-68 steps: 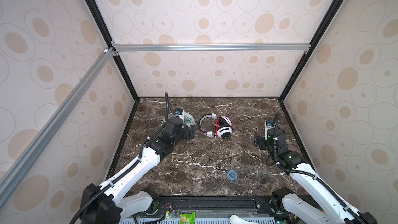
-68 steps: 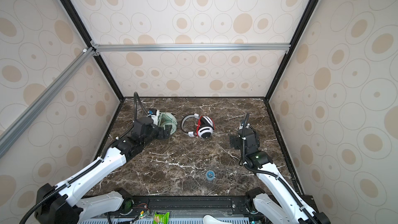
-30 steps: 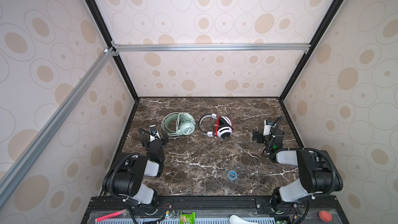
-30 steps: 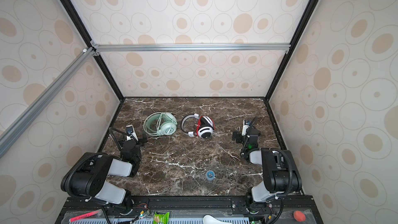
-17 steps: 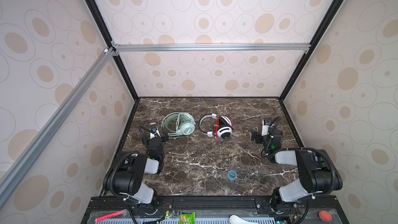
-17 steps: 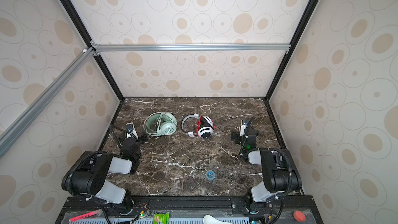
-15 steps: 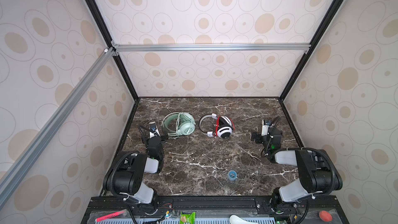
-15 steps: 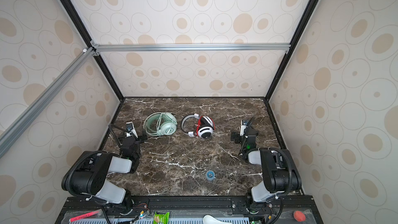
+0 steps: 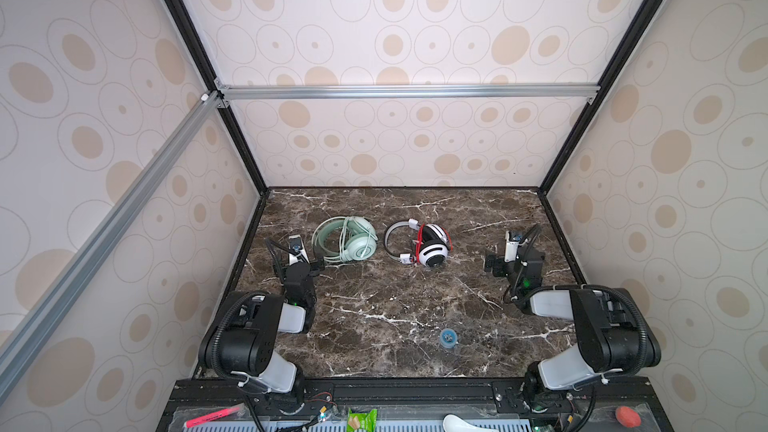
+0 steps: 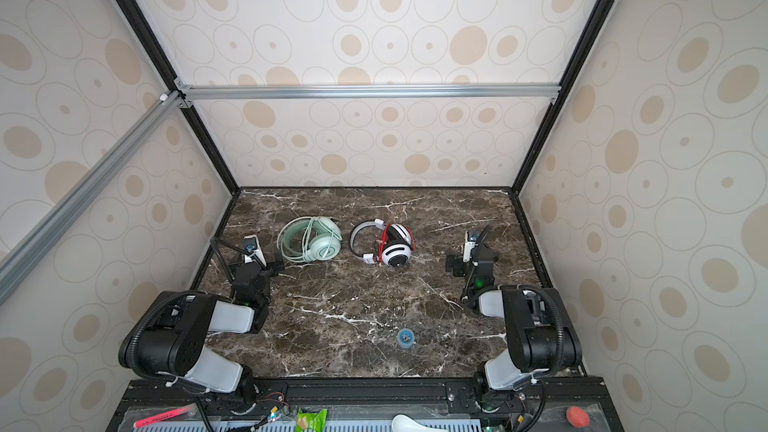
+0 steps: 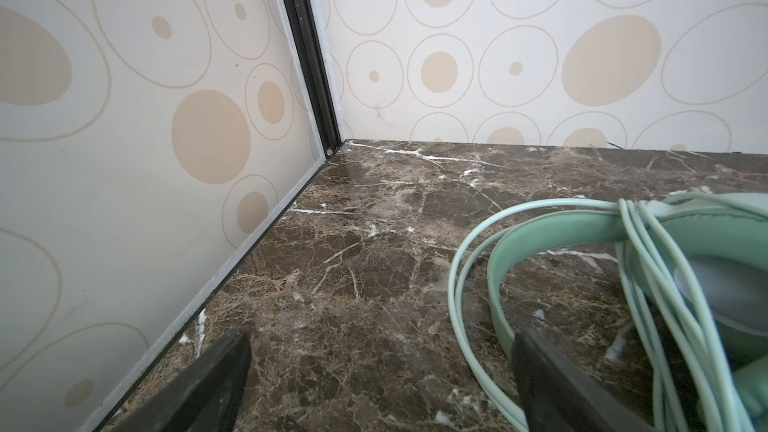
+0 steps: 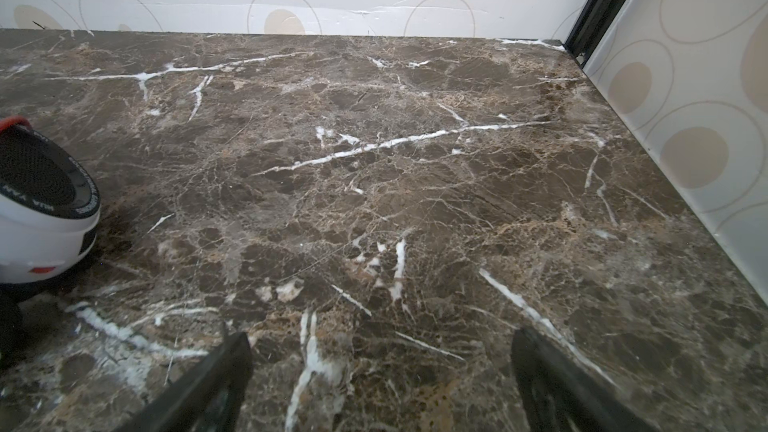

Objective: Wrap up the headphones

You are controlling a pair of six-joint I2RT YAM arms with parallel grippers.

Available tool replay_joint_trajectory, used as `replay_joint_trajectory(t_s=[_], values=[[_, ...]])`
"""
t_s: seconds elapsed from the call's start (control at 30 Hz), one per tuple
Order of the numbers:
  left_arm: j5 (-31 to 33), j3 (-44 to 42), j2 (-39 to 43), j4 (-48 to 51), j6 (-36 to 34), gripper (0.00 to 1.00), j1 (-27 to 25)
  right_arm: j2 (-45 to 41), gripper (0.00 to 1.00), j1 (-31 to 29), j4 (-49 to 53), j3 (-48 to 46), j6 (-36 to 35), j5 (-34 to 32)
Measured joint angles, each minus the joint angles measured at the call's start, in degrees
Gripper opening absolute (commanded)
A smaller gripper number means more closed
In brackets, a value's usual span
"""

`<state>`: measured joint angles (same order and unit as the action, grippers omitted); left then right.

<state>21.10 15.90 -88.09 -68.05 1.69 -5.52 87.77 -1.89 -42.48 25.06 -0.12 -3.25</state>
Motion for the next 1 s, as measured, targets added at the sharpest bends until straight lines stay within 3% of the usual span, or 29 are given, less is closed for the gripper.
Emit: replay_joint_trajectory(t_s=[1.0], values=[[-0.70,0.44,0.00,0.46,0.02,0.98,0.22,0.00,1.00,0.00,0.02,0.00,0.00,0.00]])
